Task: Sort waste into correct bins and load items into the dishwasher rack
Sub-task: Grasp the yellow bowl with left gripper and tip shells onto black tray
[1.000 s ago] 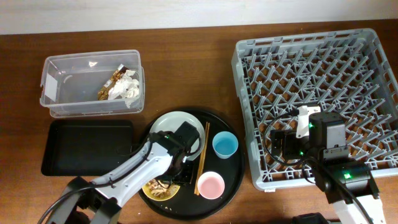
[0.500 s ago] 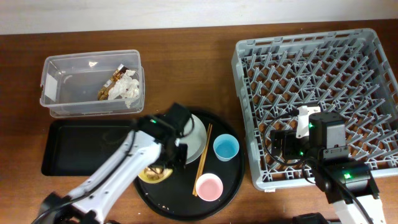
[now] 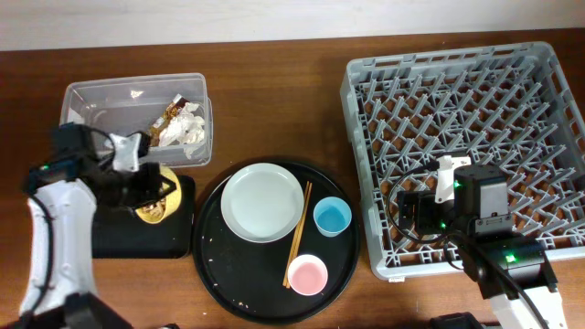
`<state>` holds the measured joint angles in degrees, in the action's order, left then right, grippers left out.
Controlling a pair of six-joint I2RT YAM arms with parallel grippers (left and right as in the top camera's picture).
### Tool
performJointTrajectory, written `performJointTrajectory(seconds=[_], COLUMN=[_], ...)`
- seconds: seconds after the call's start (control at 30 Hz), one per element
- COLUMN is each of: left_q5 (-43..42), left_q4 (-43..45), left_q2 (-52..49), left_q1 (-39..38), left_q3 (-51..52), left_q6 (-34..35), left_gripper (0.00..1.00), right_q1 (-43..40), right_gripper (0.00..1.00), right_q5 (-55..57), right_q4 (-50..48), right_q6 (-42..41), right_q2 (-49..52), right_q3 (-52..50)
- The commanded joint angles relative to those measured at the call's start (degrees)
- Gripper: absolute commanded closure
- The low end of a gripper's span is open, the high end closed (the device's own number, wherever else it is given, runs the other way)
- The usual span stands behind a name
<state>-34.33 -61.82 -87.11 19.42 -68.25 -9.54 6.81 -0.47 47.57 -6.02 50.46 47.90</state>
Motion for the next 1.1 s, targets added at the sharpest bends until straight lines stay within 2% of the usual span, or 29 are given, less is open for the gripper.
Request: performJointTrajectory(seconds=[0.0, 0.07, 0.2, 0.33, 0.4, 0.53, 0.67, 0.73, 0.83, 1.0, 1.03, 1.07], left_q5=[-15.8, -24.17, -34.29, -38.36, -39.93, -46.93, -47.58, -47.3, -45.4, -46.47, -47.45, -49.77], left_q4=[0.24, -0.7, -3.21, -10.6, -11.32, -20.24, -25.16, -23.78, -15.61, -18.93, -19.56, -20.57], left_q2=[-7.04, -10.88, -15.17, -17.46, -17.46, -17.46, -17.49, -17.46, -17.46, -17.46, -17.46, -17.44], left_q1=[6.19, 9.05, 12.55, 16.0, 17.44, 20.22, 23.74, 25.94, 26.77, 26.88, 26.88, 26.86], left_q3=[-0.15, -0.15, -0.13, 0.42, 1.25, 1.36, 1.36, 1.36, 1.44, 1.46, 1.46, 1.46], left_q6=[-4.68, -8.02, -16.61, -32.2, -32.59, -32.52, -31.91, -32.0, -34.05, -33.44, -30.93, -34.05], left_gripper=[1.0, 1.0, 1.0, 1.0, 1.0, 1.0, 1.0, 1.0, 1.0, 1.0, 1.0, 1.0], right_q1=[0.31, 0.31, 0.31, 0.31, 0.31, 0.31, 0.31, 0.31, 0.31, 0.31, 0.31, 0.31], right_gripper=[0.01, 0.01, 0.01, 0.01, 0.01, 0.01, 0.01, 0.01, 0.01, 0.01, 0.01, 0.01], right_q5=[-0.37, -0.37, -0.37, -0.37, -0.37, -0.39, -0.42, -0.46, -0.59, -0.59, -0.59, -0.59], right_q4=[-0.13, -0.13, -0.13, 0.24, 0.22, 0.24, 0.26, 0.26, 0.26, 0.24, 0.26, 0.26], right_q6=[-0.48, -0.48, -0.48, -0.48, -0.48, -0.48, -0.48, -0.48, -0.48, -0.48, -0.48, -0.48], right_q2=[-0.15, -0.15, -0.15, -0.15, -0.15, -0.15, -0.15, -0.15, -0.15, -0.15, -0.15, -0.15], right_q3=[1.03, 1.03, 1.03, 1.03, 1.03, 1.03, 1.03, 1.03, 1.03, 1.03, 1.03, 1.03])
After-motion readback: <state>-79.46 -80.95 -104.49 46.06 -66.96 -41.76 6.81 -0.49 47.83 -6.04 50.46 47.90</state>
